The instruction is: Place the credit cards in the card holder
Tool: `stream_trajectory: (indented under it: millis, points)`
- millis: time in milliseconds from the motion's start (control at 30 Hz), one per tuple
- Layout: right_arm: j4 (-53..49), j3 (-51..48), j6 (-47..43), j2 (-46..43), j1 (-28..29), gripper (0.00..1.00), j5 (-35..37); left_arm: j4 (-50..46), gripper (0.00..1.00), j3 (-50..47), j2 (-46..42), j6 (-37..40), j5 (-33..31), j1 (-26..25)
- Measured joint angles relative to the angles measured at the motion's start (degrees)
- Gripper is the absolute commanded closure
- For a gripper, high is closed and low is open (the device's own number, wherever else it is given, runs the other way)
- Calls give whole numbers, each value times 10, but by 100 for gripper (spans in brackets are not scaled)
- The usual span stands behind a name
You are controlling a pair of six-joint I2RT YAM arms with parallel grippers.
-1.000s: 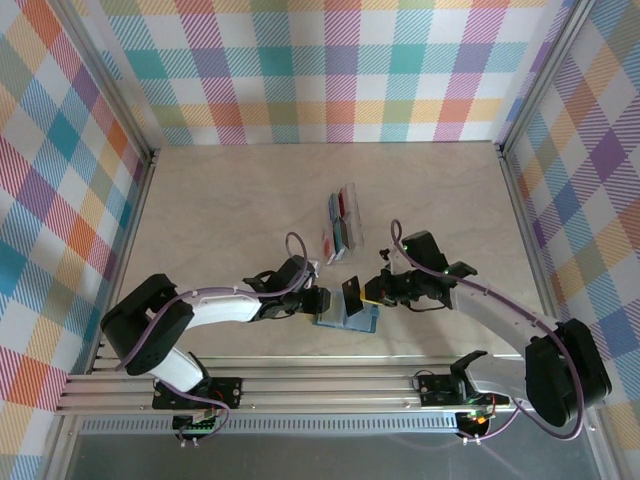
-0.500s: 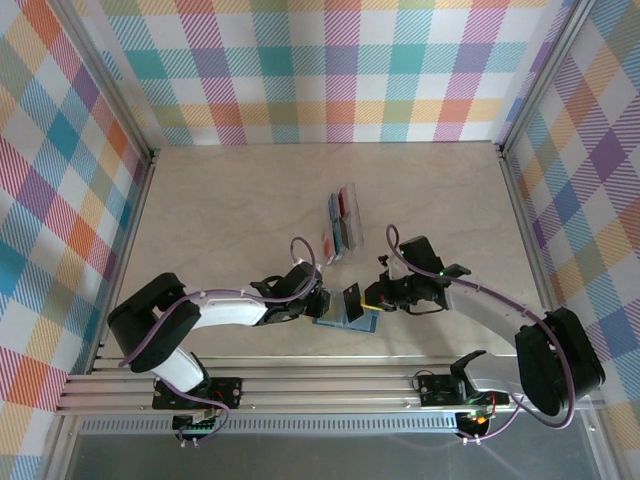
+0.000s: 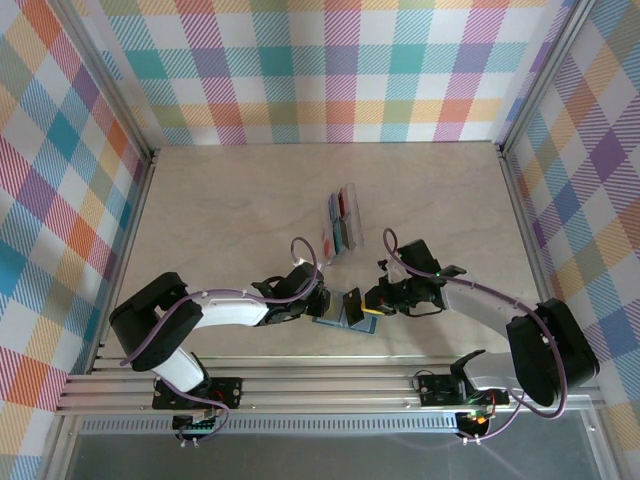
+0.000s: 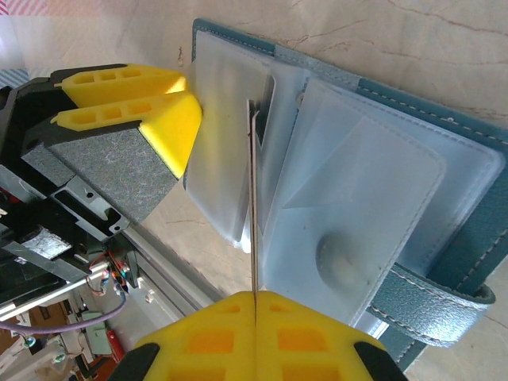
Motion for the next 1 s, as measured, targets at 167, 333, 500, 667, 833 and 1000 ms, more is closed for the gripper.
stream_trajectory:
  millis: [167, 333, 500, 667, 833, 1000]
  points:
    - [0, -7, 0, -3, 0, 100, 0, 2, 71, -1, 0, -2, 0, 0]
    - [0, -22, 0, -10, 0, 100, 0, 4, 71, -3, 0, -6, -1, 0]
    - [0, -24, 2, -13, 0, 100, 0, 4, 71, -3, 0, -8, -2, 0]
    - [0, -26, 10, -25, 0, 100, -2, 5, 71, -3, 0, -8, -2, 0]
    - [2, -28, 17, -28, 0, 100, -2, 8, 71, -3, 2, -9, -2, 0]
    - [2, -32, 26, -41, 0, 100, -2, 15, 71, -3, 5, -9, -2, -1]
